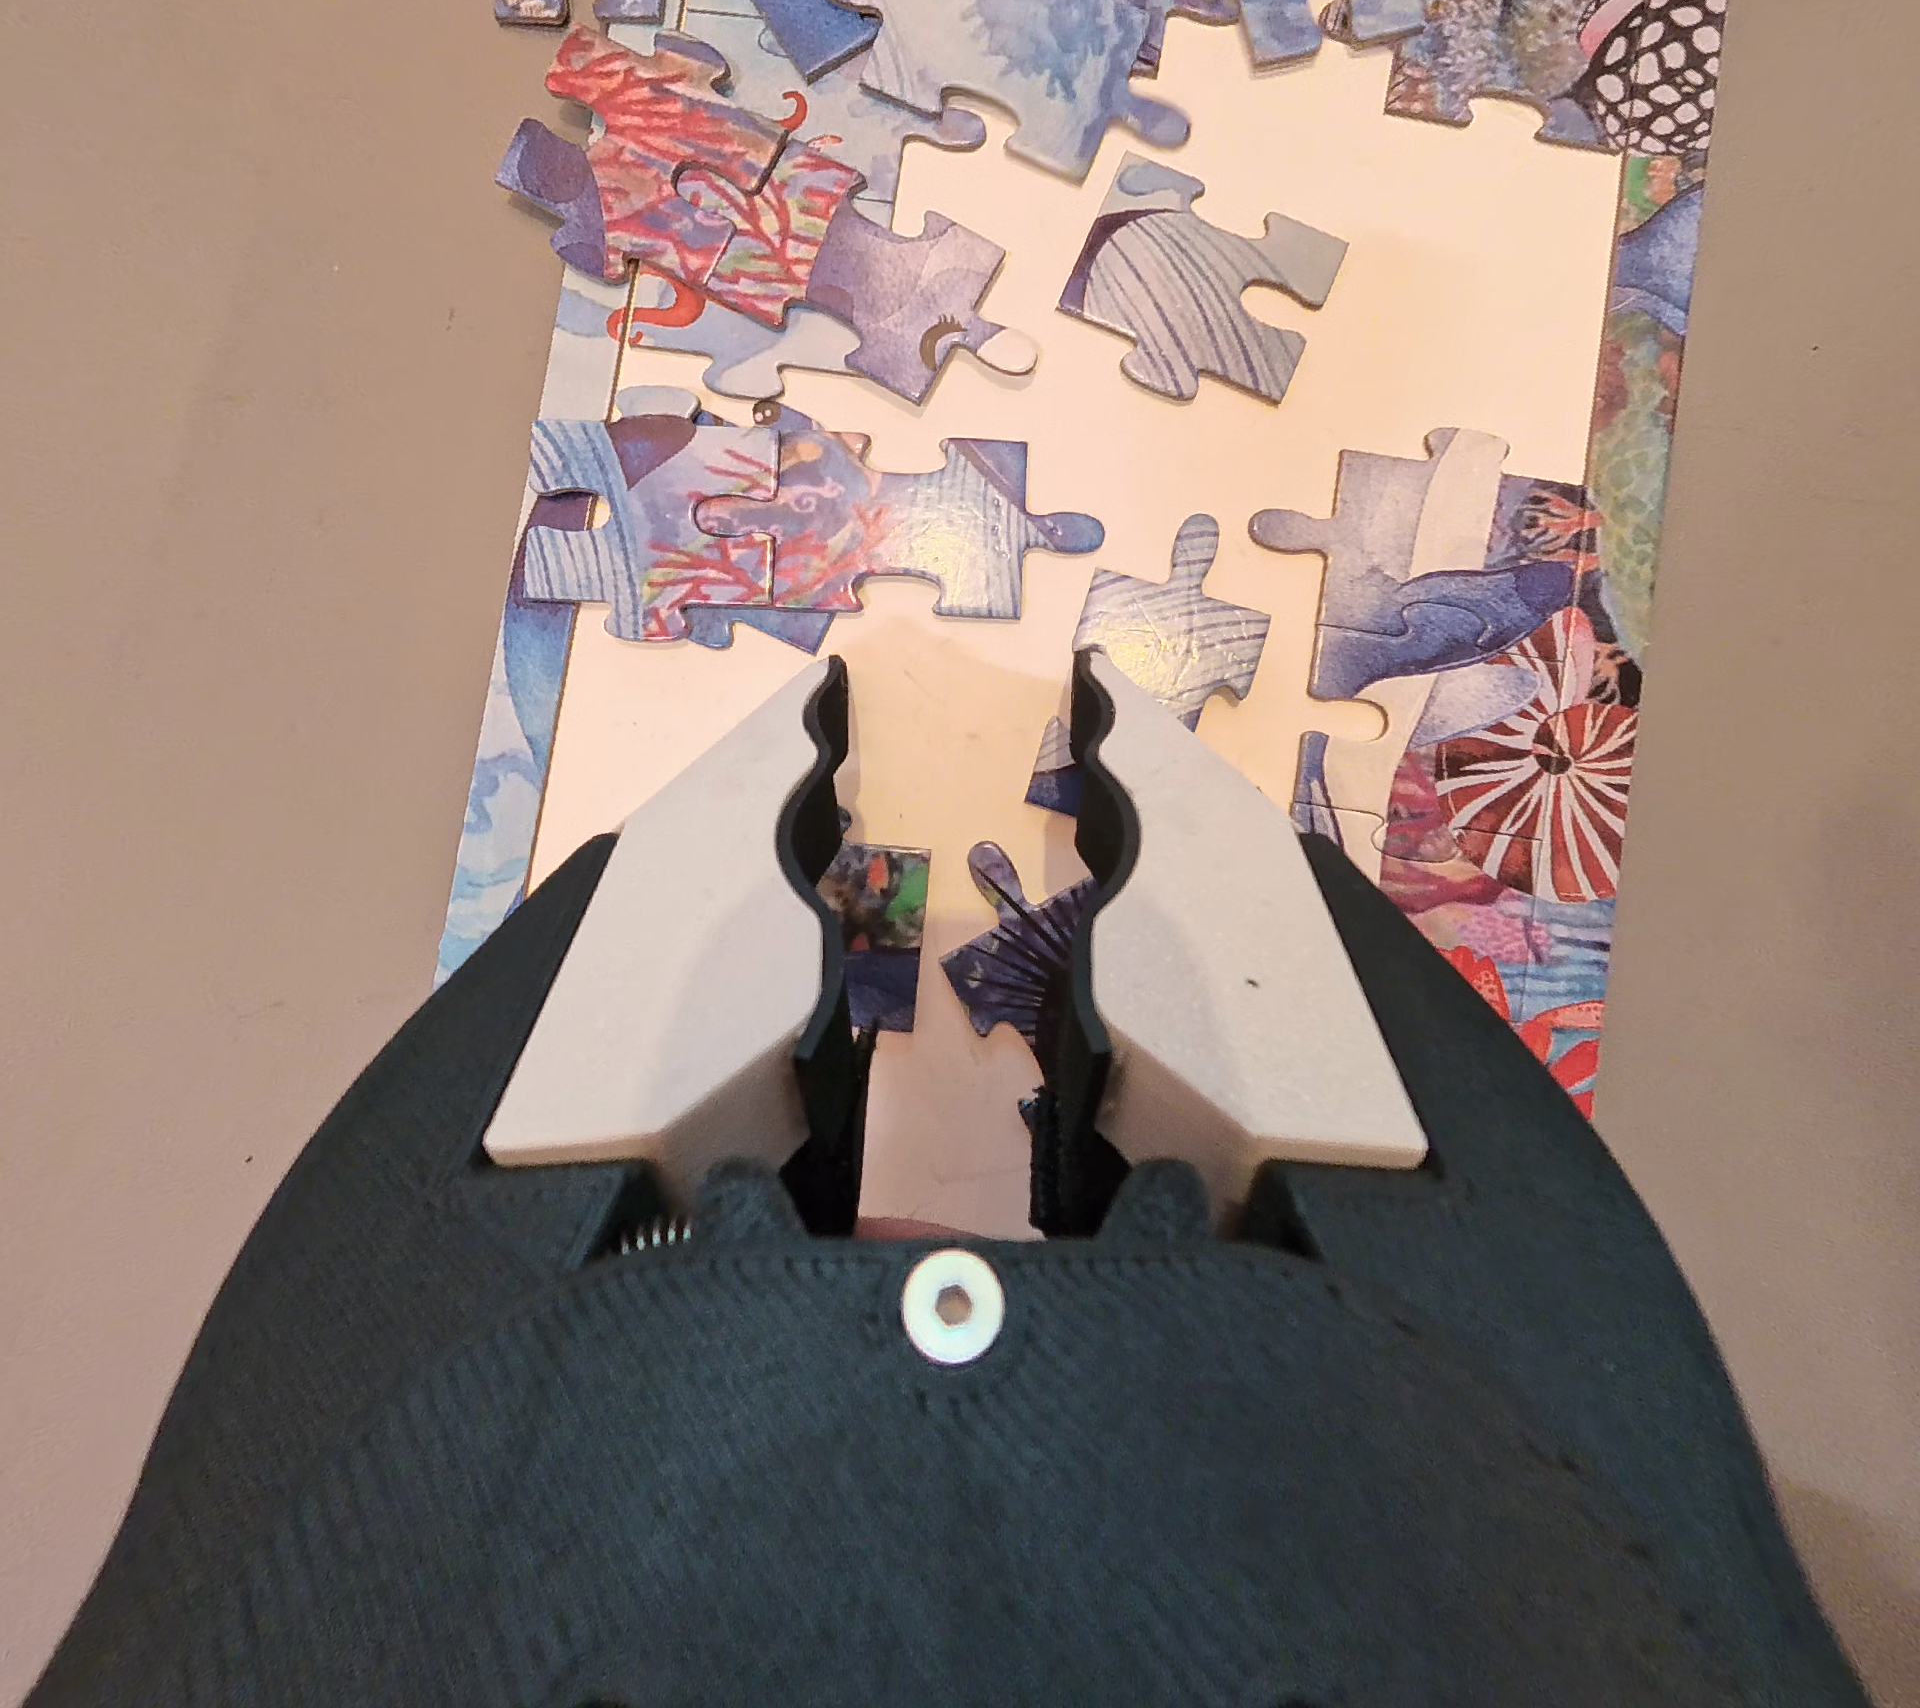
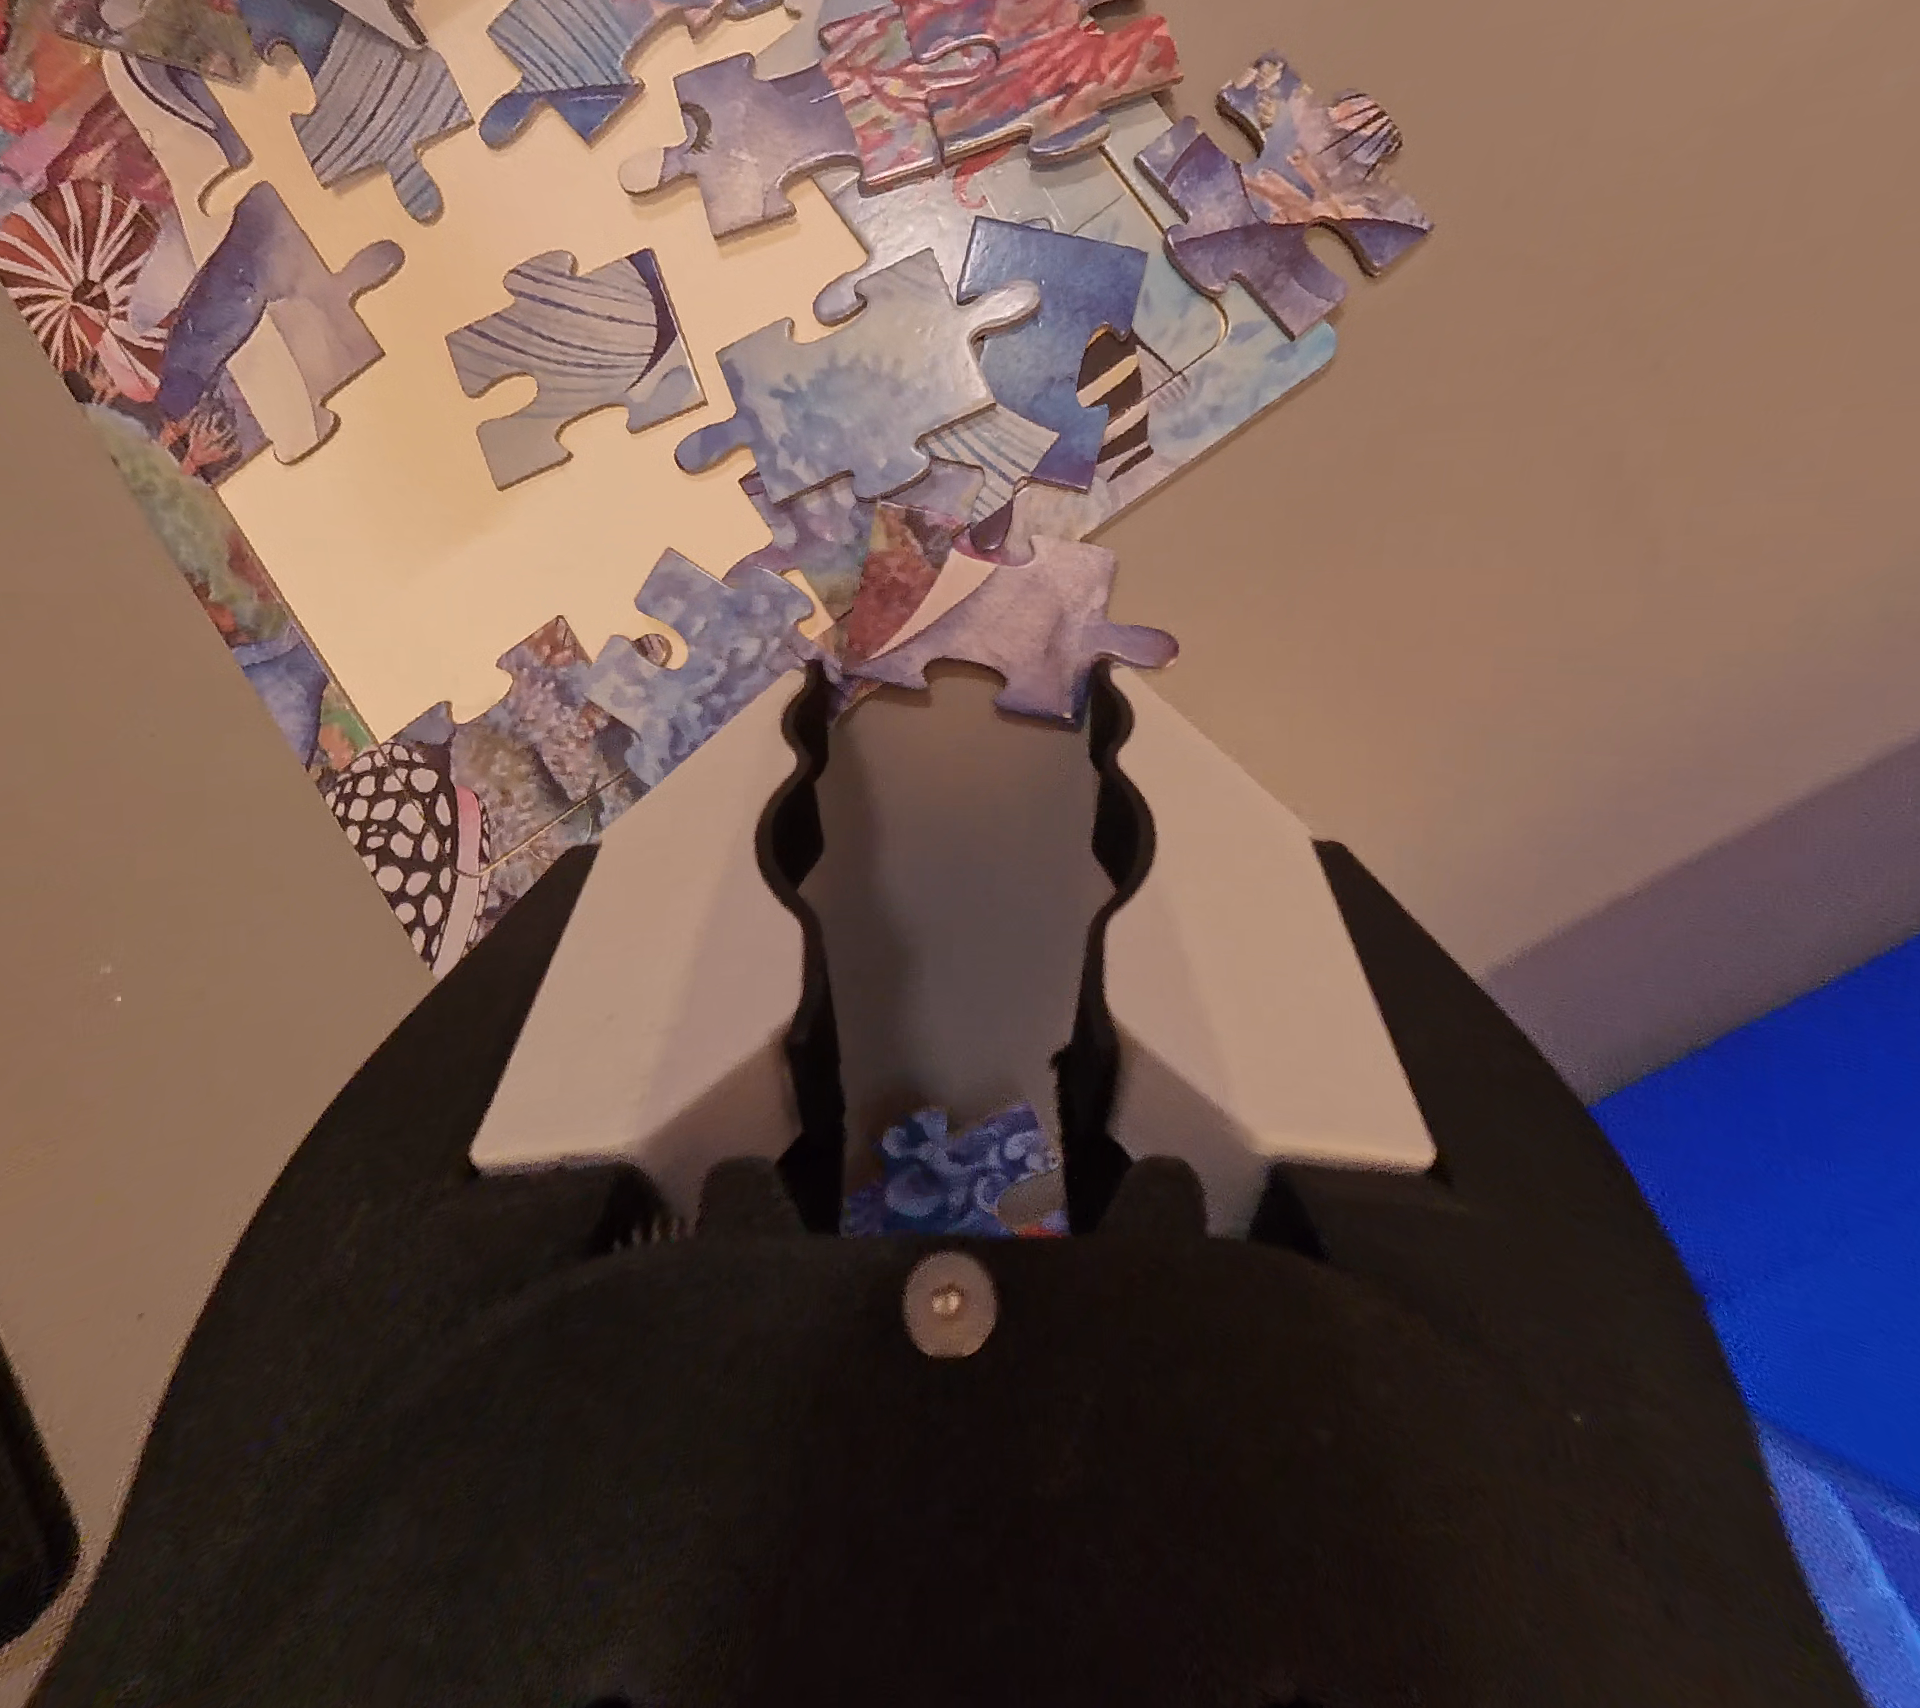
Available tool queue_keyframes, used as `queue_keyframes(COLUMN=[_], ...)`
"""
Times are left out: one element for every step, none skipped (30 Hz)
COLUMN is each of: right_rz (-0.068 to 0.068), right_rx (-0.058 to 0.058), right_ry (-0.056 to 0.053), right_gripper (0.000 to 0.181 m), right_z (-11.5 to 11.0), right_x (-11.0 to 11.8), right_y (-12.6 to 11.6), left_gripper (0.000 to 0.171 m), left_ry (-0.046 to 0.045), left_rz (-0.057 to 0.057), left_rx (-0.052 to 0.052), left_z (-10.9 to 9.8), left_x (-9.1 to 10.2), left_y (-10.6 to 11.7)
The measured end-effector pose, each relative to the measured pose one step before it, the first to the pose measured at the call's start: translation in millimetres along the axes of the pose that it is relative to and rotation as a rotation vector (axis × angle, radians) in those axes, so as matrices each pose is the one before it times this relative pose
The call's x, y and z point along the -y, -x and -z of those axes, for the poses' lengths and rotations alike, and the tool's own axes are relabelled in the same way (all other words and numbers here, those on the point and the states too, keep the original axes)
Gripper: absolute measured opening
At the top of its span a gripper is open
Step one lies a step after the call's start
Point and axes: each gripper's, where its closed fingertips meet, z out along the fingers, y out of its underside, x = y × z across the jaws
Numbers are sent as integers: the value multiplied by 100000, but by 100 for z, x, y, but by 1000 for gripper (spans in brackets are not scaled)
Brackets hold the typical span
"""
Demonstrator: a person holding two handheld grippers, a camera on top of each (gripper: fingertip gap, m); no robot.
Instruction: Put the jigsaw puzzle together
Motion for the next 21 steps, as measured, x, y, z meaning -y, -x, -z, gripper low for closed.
queue_keyframes(right_rz=[-632,-1310,-808,510,852,-303,-375,641,953,991,1832,3669,4894,6231,7465,5893,3551,2139,1442,1229,1088], right_rx=[220,-582,-365,257,57,-653,-375,364,-457,262,921,1078,2736,4749,4280,2091,4025,2284,31,98,-310], right_ry=[-135,-159,-122,245,391,132,109,54,-441,-359,-59,-973,-1533,-1026,-529,-778,1303,2244,3082,4210,2811], right_gripper=[45,45,45,45,45,44,44,44,44,44,44,44,44,44,17,16,16,19,19,19,21], right_z=[-37,-47,-23,9,35,79,115,158,240,303,351,380,314,174,-13,-256,-444,-535,-525,-453,-317], right_x=[61,77,39,-21,-50,-3,-15,7,107,132,139,343,530,572,586,751,483,294,5,-306,-243], right_y=[170,-18,-5,94,57,-129,-108,73,27,170,344,548,974,1469,1488,1076,1138,702,230,182,113], left_gripper=[41,41,41,41,41,41,41,41,41,41,41,41,41,41,40,40,40,40,40,40,40], left_ry=[69,52,59,81,41,37,-31,-109,-57,6,-43,-63,-85,-47,28,68,125,81,76,113,-5], left_rz=[-37,-6,-65,-127,-110,-87,-39,20,3,14,37,28,-5,-47,-62,-133,-175,-202,-224,-336,-338], left_rx=[23,78,73,-43,22,94,65,6,78,137,95,31,50,18,-27,38,-39,-59,-104,-177,-123], left_z=[0,1,-7,10,2,16,27,33,31,33,27,28,16,13,-17,-12,-24,-15,6,19,43], left_x=[-2,-3,8,0,13,11,32,28,10,5,-2,32,32,36,39,32,31,20,25,7,31], left_y=[2,-2,-15,-32,-28,6,-1,-5,19,36,32,3,17,-11,-19,-36,-61,-86,-86,-103,-100])
